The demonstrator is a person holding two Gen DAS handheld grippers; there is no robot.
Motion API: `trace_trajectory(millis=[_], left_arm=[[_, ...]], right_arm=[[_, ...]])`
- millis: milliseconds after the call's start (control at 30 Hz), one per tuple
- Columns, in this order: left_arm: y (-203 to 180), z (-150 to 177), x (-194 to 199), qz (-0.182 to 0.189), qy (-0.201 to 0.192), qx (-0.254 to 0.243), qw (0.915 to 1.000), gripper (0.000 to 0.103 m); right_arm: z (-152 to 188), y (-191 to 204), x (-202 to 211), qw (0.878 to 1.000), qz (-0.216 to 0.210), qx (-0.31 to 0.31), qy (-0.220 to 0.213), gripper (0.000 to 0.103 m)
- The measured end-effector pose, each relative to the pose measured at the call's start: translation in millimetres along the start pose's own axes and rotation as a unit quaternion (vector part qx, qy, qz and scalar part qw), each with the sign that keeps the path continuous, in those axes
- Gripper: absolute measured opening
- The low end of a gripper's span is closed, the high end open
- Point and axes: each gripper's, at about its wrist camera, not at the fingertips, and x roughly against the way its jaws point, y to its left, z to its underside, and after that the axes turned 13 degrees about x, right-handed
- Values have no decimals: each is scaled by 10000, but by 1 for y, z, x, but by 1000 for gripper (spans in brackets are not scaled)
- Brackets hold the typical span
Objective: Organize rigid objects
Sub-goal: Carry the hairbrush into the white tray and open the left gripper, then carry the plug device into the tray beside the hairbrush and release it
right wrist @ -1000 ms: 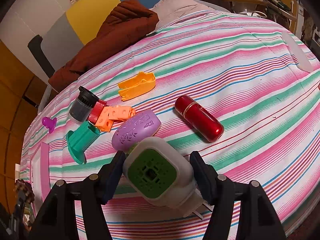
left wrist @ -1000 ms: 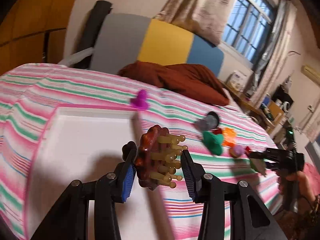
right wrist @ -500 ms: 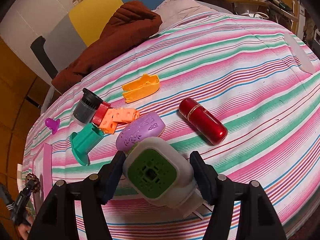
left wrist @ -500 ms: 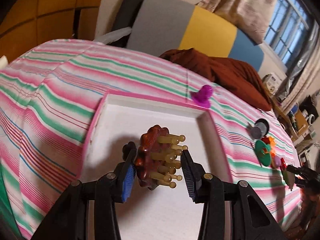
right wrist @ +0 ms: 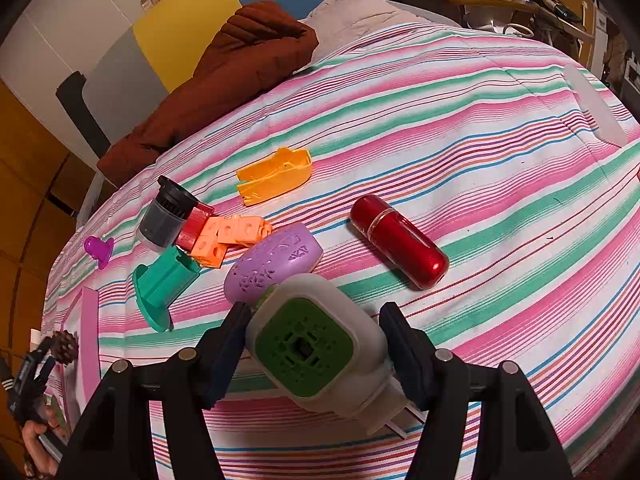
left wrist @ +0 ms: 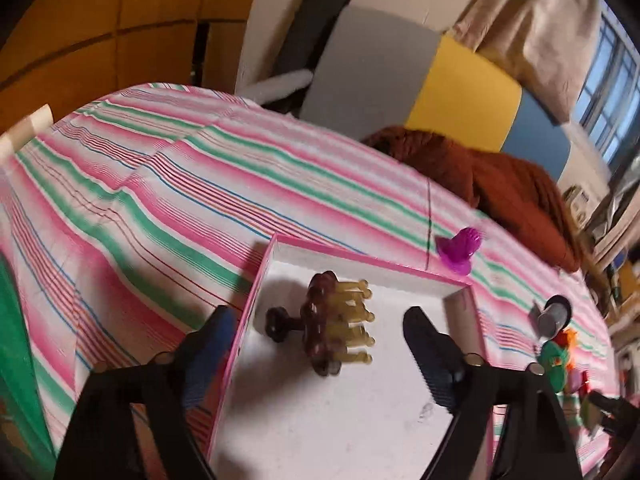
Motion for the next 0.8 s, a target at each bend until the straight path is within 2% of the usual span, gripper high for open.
trace_trajectory(millis=[167, 333, 567, 667, 800], left_arm=[[1, 26, 20, 126, 103, -39, 9999, 97], [3, 61, 42, 308, 98, 64, 9995, 101], [7, 89, 61, 366, 70, 0, 9993, 103], [8, 98, 63, 381, 184, -114, 9990, 103], [16, 102, 66, 436, 354, 13, 9984, 103]], right_arm=[[0, 0, 0, 10000, 31, 19, 38, 67], [2, 3, 0, 10000, 64, 61, 38, 67], [3, 23, 7, 9987, 51, 485, -129, 67], [6, 37, 6, 9971, -16, 763, -74, 67], [13, 58, 3, 9941, -45, 1083, 19, 67]])
